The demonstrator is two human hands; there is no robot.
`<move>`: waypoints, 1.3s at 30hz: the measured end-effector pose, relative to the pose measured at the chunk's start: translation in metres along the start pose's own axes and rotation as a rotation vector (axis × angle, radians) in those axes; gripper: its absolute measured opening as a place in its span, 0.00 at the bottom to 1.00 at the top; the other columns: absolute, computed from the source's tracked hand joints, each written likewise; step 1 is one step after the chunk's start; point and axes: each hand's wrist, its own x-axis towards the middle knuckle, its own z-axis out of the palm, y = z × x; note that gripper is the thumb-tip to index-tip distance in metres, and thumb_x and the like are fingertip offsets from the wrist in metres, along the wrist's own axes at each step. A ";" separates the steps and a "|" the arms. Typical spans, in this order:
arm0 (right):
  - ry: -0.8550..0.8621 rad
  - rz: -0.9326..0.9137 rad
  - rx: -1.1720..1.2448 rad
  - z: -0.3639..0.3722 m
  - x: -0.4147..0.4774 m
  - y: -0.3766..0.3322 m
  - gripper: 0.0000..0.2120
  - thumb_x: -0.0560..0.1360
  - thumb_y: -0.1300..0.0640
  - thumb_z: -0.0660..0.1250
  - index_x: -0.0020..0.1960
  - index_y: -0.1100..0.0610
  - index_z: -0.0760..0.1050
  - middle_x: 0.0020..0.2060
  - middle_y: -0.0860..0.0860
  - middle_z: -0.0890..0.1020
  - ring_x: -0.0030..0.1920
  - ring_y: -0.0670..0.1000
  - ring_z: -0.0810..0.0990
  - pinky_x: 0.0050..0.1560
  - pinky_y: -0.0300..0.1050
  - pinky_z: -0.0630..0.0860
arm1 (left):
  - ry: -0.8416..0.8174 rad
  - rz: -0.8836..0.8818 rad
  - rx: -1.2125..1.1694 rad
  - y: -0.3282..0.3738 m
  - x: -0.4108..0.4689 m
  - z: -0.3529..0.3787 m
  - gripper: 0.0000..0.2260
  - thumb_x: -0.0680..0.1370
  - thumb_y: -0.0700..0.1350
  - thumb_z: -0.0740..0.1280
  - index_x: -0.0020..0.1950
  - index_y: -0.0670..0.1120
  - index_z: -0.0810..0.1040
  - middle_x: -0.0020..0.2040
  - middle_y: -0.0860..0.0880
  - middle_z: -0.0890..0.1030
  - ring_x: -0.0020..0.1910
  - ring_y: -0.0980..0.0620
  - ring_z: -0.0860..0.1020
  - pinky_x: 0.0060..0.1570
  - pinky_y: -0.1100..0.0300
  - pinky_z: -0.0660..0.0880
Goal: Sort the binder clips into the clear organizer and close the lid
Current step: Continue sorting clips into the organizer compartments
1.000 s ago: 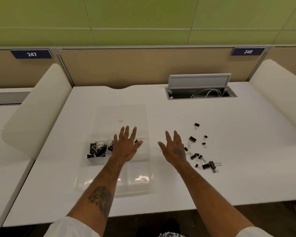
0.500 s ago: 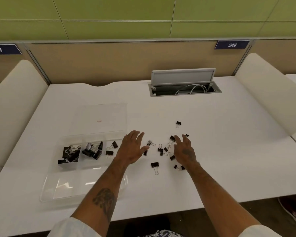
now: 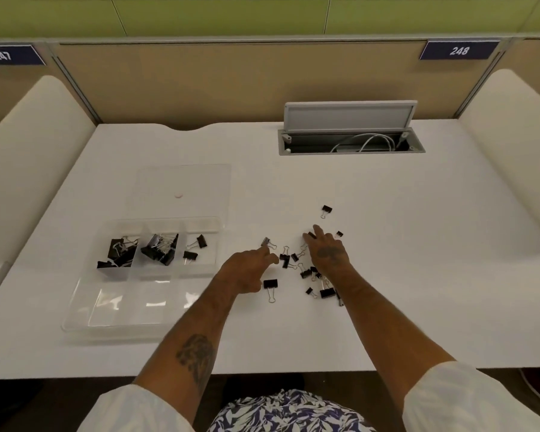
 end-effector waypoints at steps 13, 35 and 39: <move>0.179 0.160 0.373 -0.001 0.000 0.007 0.18 0.71 0.71 0.59 0.59 0.61 0.69 0.51 0.58 0.76 0.50 0.59 0.76 0.48 0.51 0.76 | -0.064 0.050 0.018 0.019 0.002 0.007 0.28 0.72 0.34 0.66 0.70 0.53 0.70 0.63 0.49 0.73 0.54 0.44 0.77 0.51 0.51 0.74; 0.259 0.533 1.384 -0.044 0.008 -0.058 0.04 0.75 0.60 0.69 0.43 0.53 0.81 0.39 0.50 0.84 0.43 0.50 0.82 0.50 0.50 0.82 | 0.454 -0.273 -0.812 -0.037 -0.021 -0.028 0.07 0.74 0.42 0.71 0.52 0.46 0.84 0.47 0.48 0.84 0.47 0.52 0.81 0.47 0.65 0.74; 0.166 0.466 1.454 -0.056 0.012 -0.093 0.05 0.75 0.63 0.68 0.42 0.56 0.81 0.41 0.53 0.85 0.41 0.49 0.83 0.45 0.44 0.81 | 0.595 -0.435 -0.926 -0.074 -0.043 -0.039 0.05 0.73 0.42 0.72 0.48 0.47 0.83 0.43 0.49 0.85 0.44 0.51 0.83 0.48 0.56 0.79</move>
